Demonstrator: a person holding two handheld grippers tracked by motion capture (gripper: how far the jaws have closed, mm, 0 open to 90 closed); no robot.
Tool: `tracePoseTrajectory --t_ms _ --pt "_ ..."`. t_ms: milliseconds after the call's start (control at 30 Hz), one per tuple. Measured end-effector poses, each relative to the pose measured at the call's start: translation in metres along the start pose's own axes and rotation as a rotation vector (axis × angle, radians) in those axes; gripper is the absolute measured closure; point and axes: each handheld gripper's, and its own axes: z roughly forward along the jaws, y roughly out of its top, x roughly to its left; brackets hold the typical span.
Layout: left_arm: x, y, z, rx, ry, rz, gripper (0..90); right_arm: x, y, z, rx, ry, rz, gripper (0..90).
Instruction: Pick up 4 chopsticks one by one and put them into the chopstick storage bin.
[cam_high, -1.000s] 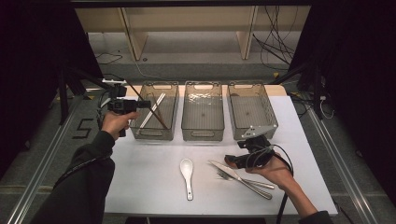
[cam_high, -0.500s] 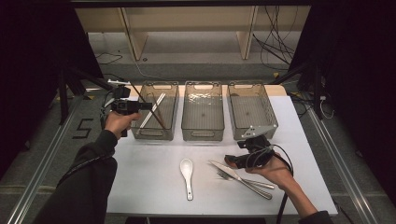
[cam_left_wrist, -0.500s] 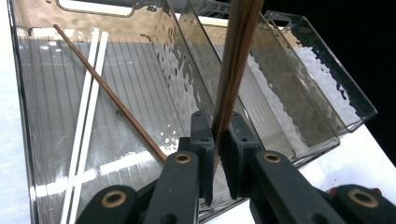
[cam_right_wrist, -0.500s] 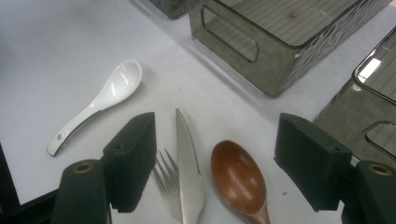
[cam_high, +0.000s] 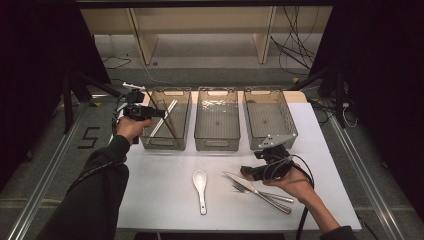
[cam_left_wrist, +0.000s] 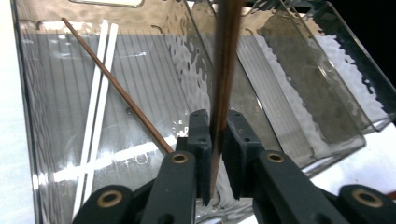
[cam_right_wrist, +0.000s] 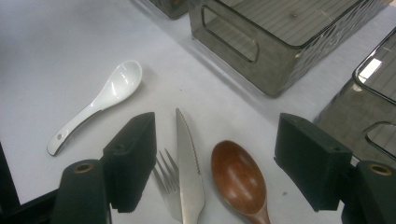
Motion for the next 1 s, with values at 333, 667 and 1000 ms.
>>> tracePoseTrajectory --t_ms 333,667,1000 --pt "0.0 -0.001 0.012 0.002 0.027 -0.015 74.0 0.0 0.0 0.001 0.0 0.006 -0.004 30.3" --pt "-0.01 -0.003 0.004 -0.012 -0.006 0.014 48.6 0.0 0.0 0.0 0.0 0.007 0.002 30.3" --pt "-0.032 -0.021 -0.028 -0.086 -0.087 0.055 30.0 -0.004 -0.001 -0.003 -0.004 -0.004 0.012 30.3"
